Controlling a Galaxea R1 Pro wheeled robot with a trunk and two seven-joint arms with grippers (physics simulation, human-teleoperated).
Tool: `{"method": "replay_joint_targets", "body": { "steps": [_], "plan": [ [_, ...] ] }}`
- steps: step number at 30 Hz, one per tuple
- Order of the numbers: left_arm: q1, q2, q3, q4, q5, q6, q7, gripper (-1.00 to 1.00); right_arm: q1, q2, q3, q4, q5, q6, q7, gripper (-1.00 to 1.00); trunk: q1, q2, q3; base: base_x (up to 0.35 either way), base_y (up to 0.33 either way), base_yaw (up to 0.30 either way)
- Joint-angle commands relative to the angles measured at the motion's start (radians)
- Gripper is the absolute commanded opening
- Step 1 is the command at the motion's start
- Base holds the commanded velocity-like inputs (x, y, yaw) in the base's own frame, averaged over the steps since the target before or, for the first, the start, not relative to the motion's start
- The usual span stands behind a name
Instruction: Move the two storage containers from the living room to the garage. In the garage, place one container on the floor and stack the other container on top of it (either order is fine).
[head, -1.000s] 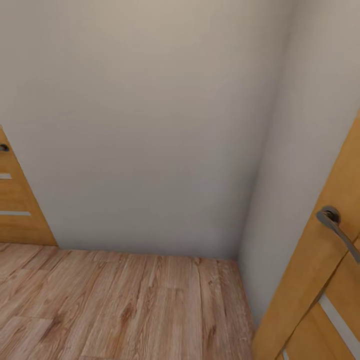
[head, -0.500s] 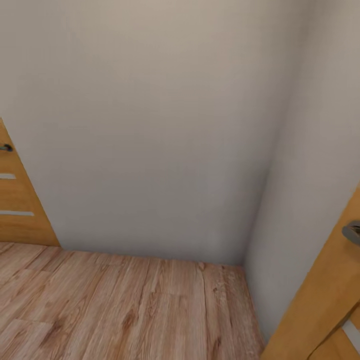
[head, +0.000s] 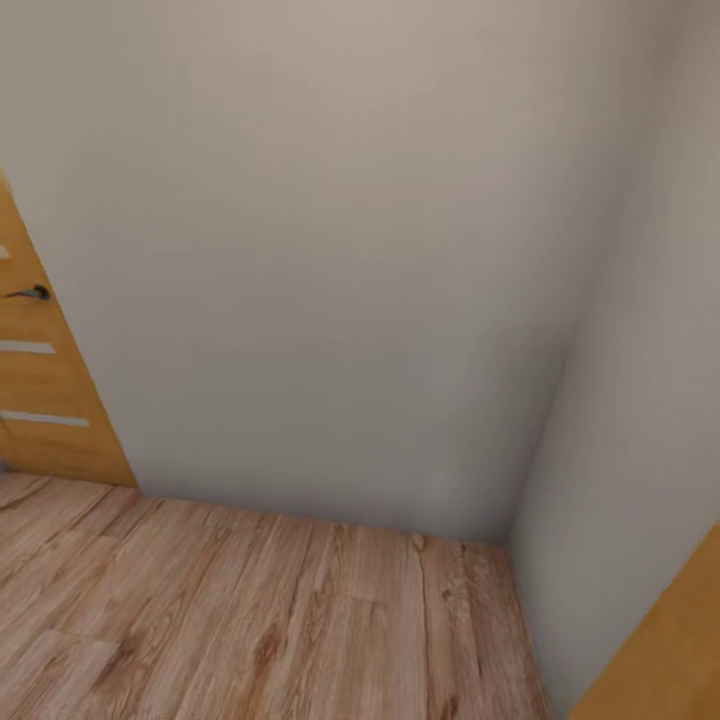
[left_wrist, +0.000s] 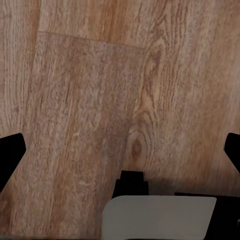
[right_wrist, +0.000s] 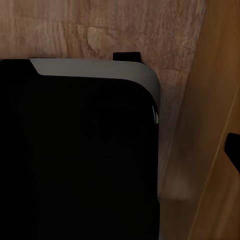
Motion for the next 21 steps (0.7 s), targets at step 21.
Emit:
{"method": "replay_joint_targets", "body": {
  "steps": [21],
  "plan": [
    [-0.001, -0.001, -0.009, 0.001, 0.011, -0.003, 0.004, 1.00, 0.000, -0.001, -0.004, 0.000, -0.003, -0.003, 0.004, 1.00, 0.000, 0.000, -0.013, 0.005, 0.000, 0.244]
  ]
}}
